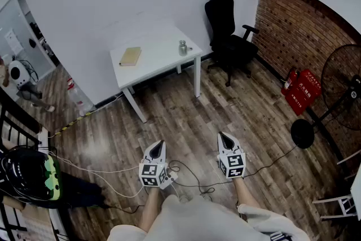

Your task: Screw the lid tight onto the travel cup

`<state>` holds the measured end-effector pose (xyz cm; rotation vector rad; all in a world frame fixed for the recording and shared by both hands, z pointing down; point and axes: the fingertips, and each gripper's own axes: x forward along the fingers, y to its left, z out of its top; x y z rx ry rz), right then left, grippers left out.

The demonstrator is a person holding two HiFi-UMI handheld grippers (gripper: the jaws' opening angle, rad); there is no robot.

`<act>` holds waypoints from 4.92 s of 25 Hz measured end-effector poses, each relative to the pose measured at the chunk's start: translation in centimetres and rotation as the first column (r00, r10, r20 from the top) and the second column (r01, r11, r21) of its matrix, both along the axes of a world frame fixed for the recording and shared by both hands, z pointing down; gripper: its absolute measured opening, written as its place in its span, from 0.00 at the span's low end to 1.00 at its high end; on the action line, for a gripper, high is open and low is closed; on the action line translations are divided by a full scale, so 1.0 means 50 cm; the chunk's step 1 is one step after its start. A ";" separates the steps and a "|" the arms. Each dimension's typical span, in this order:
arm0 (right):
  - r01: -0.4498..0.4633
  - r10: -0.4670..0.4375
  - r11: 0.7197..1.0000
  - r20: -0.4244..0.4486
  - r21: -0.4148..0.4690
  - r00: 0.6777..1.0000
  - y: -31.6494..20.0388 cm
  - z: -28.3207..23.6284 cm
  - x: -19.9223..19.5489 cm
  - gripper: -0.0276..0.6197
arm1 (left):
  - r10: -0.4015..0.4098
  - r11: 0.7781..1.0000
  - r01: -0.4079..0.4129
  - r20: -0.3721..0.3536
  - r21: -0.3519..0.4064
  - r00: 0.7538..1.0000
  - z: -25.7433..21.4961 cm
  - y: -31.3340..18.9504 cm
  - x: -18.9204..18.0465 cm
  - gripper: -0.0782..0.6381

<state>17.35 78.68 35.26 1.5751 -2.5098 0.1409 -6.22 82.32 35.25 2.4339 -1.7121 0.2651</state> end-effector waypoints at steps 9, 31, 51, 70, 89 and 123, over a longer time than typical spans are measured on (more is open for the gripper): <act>0.023 -0.023 1.000 0.012 0.012 1.000 -0.021 0.008 0.059 0.04 | -0.021 1.000 0.021 0.019 0.004 1.000 0.001 -0.019 0.063 0.12; 0.075 -0.074 0.997 0.012 -0.011 0.997 -0.129 0.048 0.097 0.04 | -0.023 1.000 0.023 0.034 -0.016 0.999 0.033 -0.129 0.134 0.12; 0.023 -0.024 0.999 -0.042 -0.032 0.999 -0.625 0.046 -0.002 0.04 | 0.070 0.997 -0.070 -0.019 -0.039 0.997 0.052 -0.661 0.062 0.12; 0.004 -0.006 1.000 -0.079 -0.024 0.997 -0.972 0.033 -0.142 0.04 | 0.104 0.994 -0.105 -0.032 -0.025 0.994 0.037 -1.035 -0.069 0.12; 0.004 -0.008 0.998 -0.064 -0.061 0.998 -1.107 0.103 -0.160 0.04 | 0.109 0.993 -0.110 -0.023 -0.053 0.994 0.088 -1.179 -0.084 0.12; 0.155 -0.156 0.977 0.004 -0.149 0.988 -1.739 0.170 -0.163 0.04 | 0.033 0.988 -0.028 0.030 -0.152 0.999 0.136 -1.781 -0.037 0.12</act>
